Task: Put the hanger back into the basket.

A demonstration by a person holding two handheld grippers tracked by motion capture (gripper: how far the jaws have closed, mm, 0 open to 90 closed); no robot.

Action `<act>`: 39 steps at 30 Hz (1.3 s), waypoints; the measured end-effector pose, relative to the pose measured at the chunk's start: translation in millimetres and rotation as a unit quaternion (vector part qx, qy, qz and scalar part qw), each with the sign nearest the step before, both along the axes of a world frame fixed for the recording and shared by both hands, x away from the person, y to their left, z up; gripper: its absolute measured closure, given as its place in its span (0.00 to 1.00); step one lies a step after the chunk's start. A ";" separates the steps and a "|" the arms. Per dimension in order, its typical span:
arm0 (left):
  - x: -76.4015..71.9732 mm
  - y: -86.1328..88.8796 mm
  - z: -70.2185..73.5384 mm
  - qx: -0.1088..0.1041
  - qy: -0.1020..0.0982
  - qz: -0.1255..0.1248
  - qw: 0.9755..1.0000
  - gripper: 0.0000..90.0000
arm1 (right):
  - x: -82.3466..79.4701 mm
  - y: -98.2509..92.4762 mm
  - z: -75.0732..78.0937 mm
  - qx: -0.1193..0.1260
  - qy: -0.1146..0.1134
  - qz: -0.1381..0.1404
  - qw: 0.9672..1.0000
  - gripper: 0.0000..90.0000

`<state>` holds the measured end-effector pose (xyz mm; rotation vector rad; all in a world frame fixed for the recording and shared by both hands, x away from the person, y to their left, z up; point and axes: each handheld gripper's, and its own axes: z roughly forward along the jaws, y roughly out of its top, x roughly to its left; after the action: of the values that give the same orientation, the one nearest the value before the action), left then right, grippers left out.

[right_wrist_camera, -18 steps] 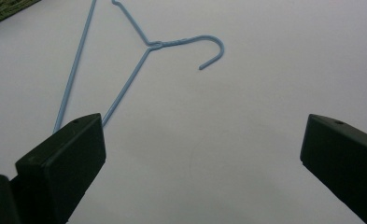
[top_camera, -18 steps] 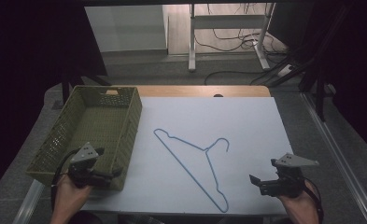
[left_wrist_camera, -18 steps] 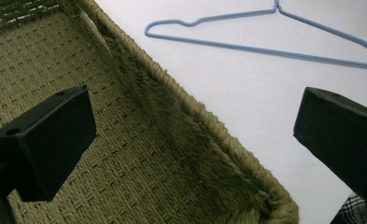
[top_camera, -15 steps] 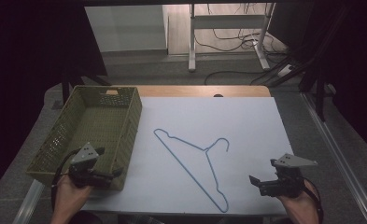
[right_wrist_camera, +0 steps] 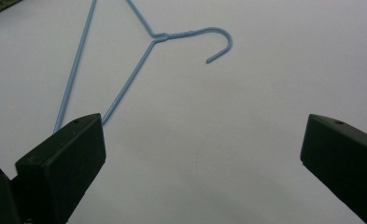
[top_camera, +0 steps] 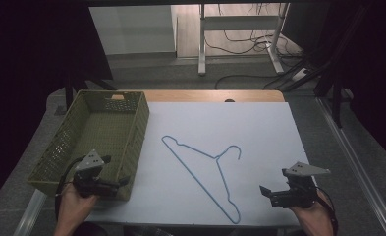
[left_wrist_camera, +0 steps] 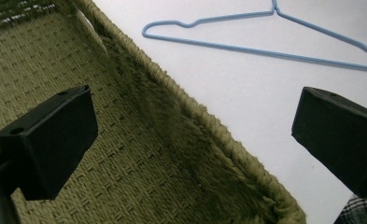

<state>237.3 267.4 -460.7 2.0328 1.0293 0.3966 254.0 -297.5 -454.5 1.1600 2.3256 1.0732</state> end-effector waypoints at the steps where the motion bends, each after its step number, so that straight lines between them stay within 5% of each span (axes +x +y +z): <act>1: 0.3 -0.1 -0.1 0.001 0.002 0.002 1.000 0.01 | 0.2 0.1 -0.2 0.000 0.002 0.001 1.000 0.00; 7: 1.7 -2.9 0.4 0.007 0.005 0.002 1.000 0.00 | 0.7 0.5 0.7 -0.004 0.003 0.001 1.000 0.00; 21: 7.8 -21.4 12.8 -0.023 0.004 -0.016 1.000 0.00 | 9.4 4.2 9.6 -0.006 -0.003 0.012 1.000 0.01; 28: 10.3 -32.5 17.9 -0.024 0.007 -0.022 0.999 0.00 | 19.2 5.0 11.5 0.010 0.002 0.011 1.000 0.01; 34: 11.6 -53.5 27.7 -0.050 0.009 -0.055 0.997 0.00 | 24.2 9.6 13.7 0.015 0.005 0.013 1.000 0.00; 39: 15.2 -76.0 29.3 -0.042 0.005 -0.079 0.996 0.00 | 29.0 13.9 14.4 0.006 0.004 0.012 1.000 0.00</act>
<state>252.5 191.5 -431.4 2.0239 0.8700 0.2566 282.9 -283.7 -440.1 1.1451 2.3477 1.0946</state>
